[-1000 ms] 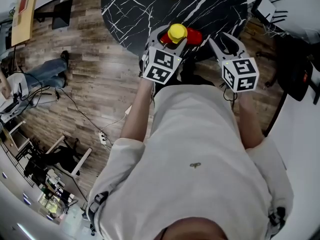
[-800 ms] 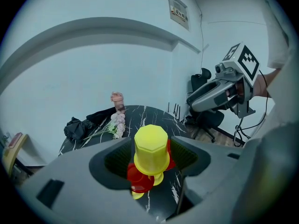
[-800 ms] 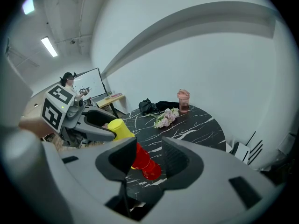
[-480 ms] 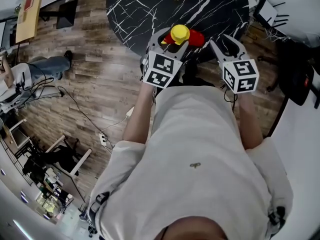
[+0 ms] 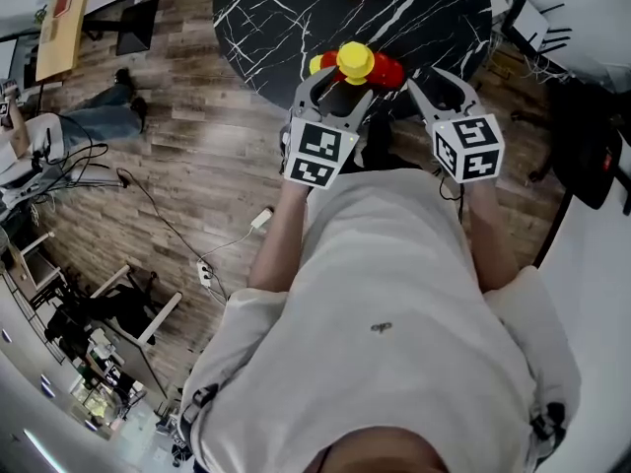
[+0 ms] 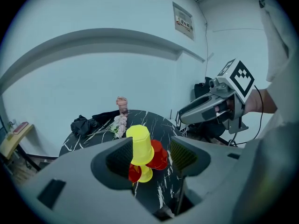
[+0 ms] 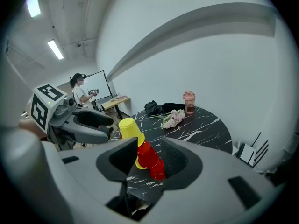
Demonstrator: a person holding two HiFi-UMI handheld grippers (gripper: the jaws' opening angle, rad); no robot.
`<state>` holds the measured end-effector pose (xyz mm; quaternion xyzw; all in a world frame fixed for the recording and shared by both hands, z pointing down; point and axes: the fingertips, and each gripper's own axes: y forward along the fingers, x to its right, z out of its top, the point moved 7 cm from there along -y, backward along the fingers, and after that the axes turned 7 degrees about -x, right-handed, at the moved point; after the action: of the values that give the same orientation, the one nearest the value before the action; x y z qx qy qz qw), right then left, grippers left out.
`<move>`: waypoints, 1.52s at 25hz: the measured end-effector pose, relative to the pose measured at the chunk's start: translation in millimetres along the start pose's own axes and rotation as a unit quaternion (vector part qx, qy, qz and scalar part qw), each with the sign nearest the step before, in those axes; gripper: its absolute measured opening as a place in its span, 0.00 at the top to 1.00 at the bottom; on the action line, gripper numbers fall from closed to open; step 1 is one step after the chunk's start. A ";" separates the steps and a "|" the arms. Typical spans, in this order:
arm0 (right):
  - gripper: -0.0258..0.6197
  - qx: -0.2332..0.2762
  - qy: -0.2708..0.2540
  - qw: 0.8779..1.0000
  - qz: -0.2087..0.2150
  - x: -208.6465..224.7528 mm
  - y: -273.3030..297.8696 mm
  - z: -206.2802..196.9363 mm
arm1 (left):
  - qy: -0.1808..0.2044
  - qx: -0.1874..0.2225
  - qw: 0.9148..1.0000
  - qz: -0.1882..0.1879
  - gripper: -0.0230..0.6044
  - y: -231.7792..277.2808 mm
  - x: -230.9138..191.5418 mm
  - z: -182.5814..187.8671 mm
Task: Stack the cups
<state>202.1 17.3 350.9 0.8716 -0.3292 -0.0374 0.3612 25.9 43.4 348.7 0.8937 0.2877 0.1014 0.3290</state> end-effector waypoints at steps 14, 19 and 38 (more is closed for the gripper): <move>0.75 -0.008 0.010 1.000 -0.019 -41.4 -5.4 -15.6 | 0.001 0.001 0.999 -0.036 0.59 -24.7 6.0 -28.5; 0.78 -0.004 0.024 0.999 -0.042 -66.8 -15.5 -25.3 | 0.019 0.002 0.998 -0.057 0.62 -39.0 4.1 -38.7; 0.89 0.032 0.043 0.992 -0.114 -174.3 -76.4 -80.1 | 0.047 0.053 0.993 -0.095 0.82 -131.5 23.8 -94.1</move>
<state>132.1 210.4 329.9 0.9154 -0.2131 -0.0303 0.3402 -48.5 188.3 335.4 0.8728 0.3911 0.0967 0.2757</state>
